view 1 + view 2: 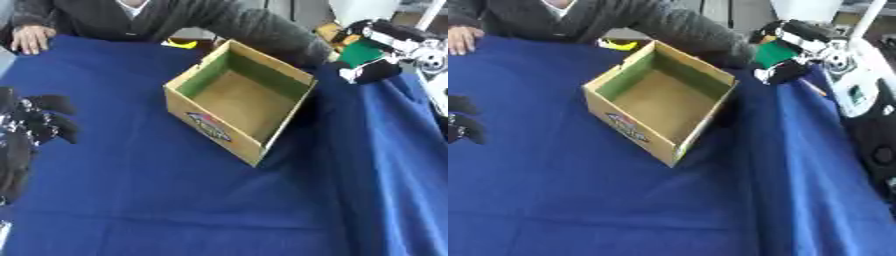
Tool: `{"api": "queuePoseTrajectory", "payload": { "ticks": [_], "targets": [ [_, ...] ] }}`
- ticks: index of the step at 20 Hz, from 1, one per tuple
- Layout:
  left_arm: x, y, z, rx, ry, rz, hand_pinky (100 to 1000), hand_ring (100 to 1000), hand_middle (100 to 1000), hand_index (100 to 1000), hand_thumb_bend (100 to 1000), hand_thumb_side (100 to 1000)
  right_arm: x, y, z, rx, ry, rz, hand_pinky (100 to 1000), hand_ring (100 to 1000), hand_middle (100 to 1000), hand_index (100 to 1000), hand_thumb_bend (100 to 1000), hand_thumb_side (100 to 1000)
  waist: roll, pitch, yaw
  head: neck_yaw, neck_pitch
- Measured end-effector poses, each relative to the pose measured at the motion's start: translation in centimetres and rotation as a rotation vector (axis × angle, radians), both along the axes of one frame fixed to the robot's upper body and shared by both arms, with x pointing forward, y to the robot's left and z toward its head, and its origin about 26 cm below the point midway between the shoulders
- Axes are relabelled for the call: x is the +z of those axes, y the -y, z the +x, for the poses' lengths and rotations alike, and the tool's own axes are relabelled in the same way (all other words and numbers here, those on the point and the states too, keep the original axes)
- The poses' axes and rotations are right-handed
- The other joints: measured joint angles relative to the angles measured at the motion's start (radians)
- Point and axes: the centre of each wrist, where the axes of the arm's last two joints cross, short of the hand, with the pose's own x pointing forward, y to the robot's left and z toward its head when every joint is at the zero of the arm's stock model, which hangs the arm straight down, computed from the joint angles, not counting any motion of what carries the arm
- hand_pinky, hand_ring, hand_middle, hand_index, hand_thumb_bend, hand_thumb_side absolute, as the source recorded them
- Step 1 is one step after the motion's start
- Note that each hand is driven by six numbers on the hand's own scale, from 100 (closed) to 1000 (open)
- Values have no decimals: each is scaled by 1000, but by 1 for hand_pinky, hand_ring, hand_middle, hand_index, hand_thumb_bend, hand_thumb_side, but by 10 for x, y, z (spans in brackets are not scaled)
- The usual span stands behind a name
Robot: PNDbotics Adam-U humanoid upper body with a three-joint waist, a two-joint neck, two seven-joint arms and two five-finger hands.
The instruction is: Pick up objects on the table and place them in the box.
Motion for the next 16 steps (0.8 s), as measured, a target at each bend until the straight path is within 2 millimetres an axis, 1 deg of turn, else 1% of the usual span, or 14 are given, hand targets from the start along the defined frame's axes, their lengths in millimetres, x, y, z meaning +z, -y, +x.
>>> {"api": "queuePoseTrajectory", "payload": {
  "ticks": [2,8,10,11,13,16],
  "targets": [
    [0,0,0,-4,-2,1,498,536,595,729,417,987,1,-11,2,25,4,12,296,435,813,868,100,100,1,-3,13,-4,-2],
    [-1,3,0,-25,-6,-1,499,536,595,729,419,986,-6,-40,9,83,-11,47,296,433,814,871,100,103,6,-3,80,-27,-27],
    [-1,5,0,-31,-7,-8,499,536,595,729,420,986,-12,-48,11,92,-28,48,300,438,816,873,100,130,6,-3,98,-37,-38],
    [-1,5,0,-34,-7,-10,499,536,595,729,420,986,-16,-52,12,96,-39,48,317,451,818,874,100,147,6,-3,105,-43,-43],
    [-1,6,1,-39,-5,-13,499,536,595,729,420,986,-23,-59,15,99,-61,43,333,462,819,876,100,184,8,-3,113,-53,-52],
    [0,9,1,-49,-4,-18,500,536,594,729,420,985,-38,-67,19,95,-103,27,347,473,824,879,100,214,15,-1,122,-66,-62]
  ]
}}
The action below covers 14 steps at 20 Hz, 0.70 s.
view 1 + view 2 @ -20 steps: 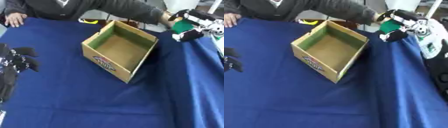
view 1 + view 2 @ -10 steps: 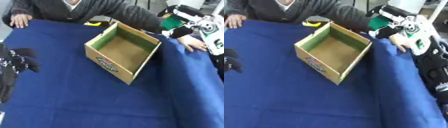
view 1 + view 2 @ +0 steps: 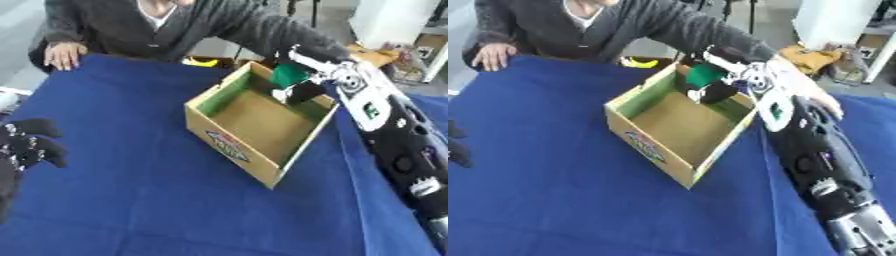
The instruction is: Pick up objects on the table and place them in the box.
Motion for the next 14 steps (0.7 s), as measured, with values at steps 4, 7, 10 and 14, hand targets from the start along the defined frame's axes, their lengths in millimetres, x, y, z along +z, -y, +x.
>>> {"api": "queuePoseTrajectory", "payload": {
  "ticks": [4,7,10,14],
  "targets": [
    [0,1,0,-6,2,-3,500,536,594,728,421,986,-26,-2,5,-27,-69,-32,364,486,832,888,100,270,3,7,6,-9,-9],
    [0,2,1,-10,4,-7,500,536,594,728,420,987,-46,-2,7,-48,-118,-57,427,526,844,907,100,378,6,10,7,-13,-12],
    [1,3,1,-11,6,-7,500,536,594,728,420,987,-58,-2,8,-56,-139,-74,445,538,848,910,100,398,11,12,9,-14,-17],
    [1,3,1,-12,5,-8,501,536,594,728,421,986,-62,-1,9,-53,-129,-88,799,862,917,931,204,702,11,13,7,-16,-17]
  ]
}}
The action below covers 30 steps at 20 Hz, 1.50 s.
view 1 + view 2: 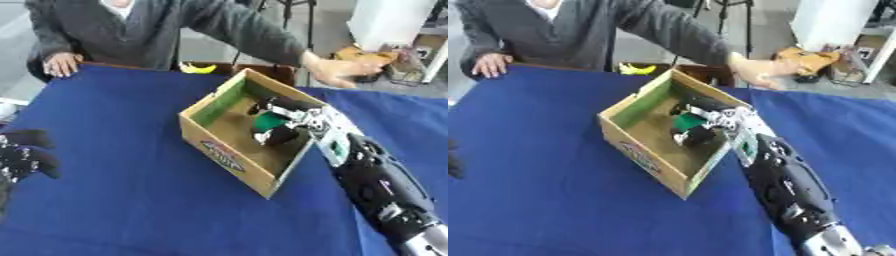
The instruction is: Pick up objects on the table and place them in the box.
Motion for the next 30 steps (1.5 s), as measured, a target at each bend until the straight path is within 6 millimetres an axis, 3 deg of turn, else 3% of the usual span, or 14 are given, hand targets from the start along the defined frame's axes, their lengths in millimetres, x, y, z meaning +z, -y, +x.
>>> {"api": "queuePoseTrajectory", "payload": {
  "ticks": [1,2,4,6,9,12,17,18,19,21,22,24,27,30],
  "targets": [
    [0,0,0,0,0,0,501,536,594,728,421,986,1,-1,0,8,12,0,799,862,917,931,204,702,0,0,-2,0,0],
    [0,0,0,0,0,0,501,536,594,728,422,987,2,-1,0,18,25,-1,858,892,929,945,302,747,0,0,-4,0,0],
    [0,0,0,0,0,0,501,536,594,728,422,987,5,-4,-1,47,55,-5,914,919,943,968,398,776,0,0,-8,0,0],
    [0,0,0,0,0,0,501,535,593,728,422,986,9,-7,-2,77,87,-7,918,925,946,967,406,763,0,0,-14,1,0],
    [0,0,0,0,-1,0,501,535,593,727,422,986,20,-12,-5,129,155,-1,894,910,941,962,376,722,-1,0,-27,7,0],
    [-1,-1,-1,3,-4,-1,501,535,593,724,423,987,32,-12,-10,181,239,22,851,874,932,957,276,621,-1,-2,-49,19,0],
    [-4,-3,-2,15,-13,-1,501,535,593,724,423,987,51,0,-22,229,363,74,848,871,931,957,265,613,0,-9,-73,39,1],
    [-4,-3,-2,15,-13,-1,501,535,593,724,423,988,53,0,-24,235,373,86,726,747,876,923,100,426,0,-9,-73,40,1],
    [-5,-4,-2,19,-15,-2,502,535,593,724,423,988,55,0,-26,240,383,98,721,743,874,922,100,425,0,-11,-78,43,3],
    [-9,-6,-3,29,-29,-3,502,535,593,724,424,988,55,8,-32,240,403,127,701,722,864,920,100,461,1,-17,-114,59,11],
    [-10,-7,-3,36,-33,-5,502,535,593,724,424,988,55,18,-35,231,417,141,691,708,857,921,100,570,4,-18,-137,70,14],
    [-11,-10,-4,52,-35,-9,502,535,593,724,424,988,55,43,-44,205,455,164,684,700,853,924,100,675,20,-18,-183,98,19],
    [-13,-12,-5,77,-33,-20,502,535,592,724,423,989,58,79,-61,148,514,195,674,688,847,924,100,730,37,-17,-222,133,20],
    [-13,-14,-5,91,-31,-27,502,535,593,724,422,990,59,99,-77,93,566,245,662,672,836,922,100,740,41,-14,-246,156,28]
  ]
}}
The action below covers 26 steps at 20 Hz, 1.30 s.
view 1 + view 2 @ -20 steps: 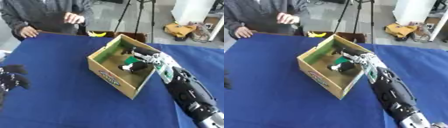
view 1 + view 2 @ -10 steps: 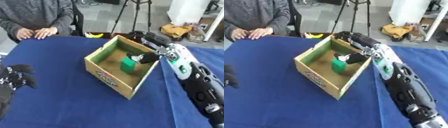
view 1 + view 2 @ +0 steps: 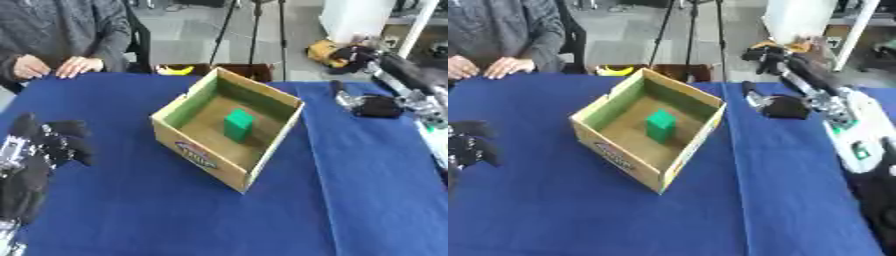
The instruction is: Pick up objects on the table and place them in the box.
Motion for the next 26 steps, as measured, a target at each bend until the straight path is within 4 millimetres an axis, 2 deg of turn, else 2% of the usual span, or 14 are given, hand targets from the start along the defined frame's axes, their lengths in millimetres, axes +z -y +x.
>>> {"api": "queuePoseTrajectory", "payload": {
  "ticks": [5,12,16,17,18,19,23,26],
  "targets": [
    [-3,-1,-1,14,-8,-11,502,535,593,722,420,992,-14,13,-23,-50,27,132,648,652,826,905,100,789,7,0,-20,16,5],
    [-6,-1,-1,18,-18,-12,502,536,594,722,418,995,-51,23,-50,-135,-11,312,615,606,787,911,100,783,14,-3,-27,23,12],
    [-8,0,-2,16,-23,-17,502,536,594,721,417,995,-66,22,-69,-169,-22,405,589,571,768,890,100,741,17,-8,-25,19,20],
    [-8,-1,-2,16,-24,-16,503,536,593,719,417,994,-68,21,-73,-175,-21,426,559,546,768,832,100,684,18,-10,-25,18,22],
    [-8,-1,-2,16,-25,-16,503,536,593,719,417,994,-68,21,-76,-177,-17,449,559,546,768,832,100,684,19,-12,-25,17,25],
    [-9,-1,-2,16,-27,-16,503,536,594,718,416,995,-69,20,-78,-178,-13,469,545,546,764,756,100,655,20,-13,-25,15,26],
    [-11,-1,-2,16,-34,-15,503,537,594,716,416,995,-75,19,-82,-178,-1,559,525,575,748,612,100,615,20,-17,-26,13,27],
    [-11,-1,-2,14,-35,-16,503,537,594,715,415,996,-77,19,-83,-166,12,613,501,567,664,566,100,610,19,-17,-30,10,27]
  ]
}}
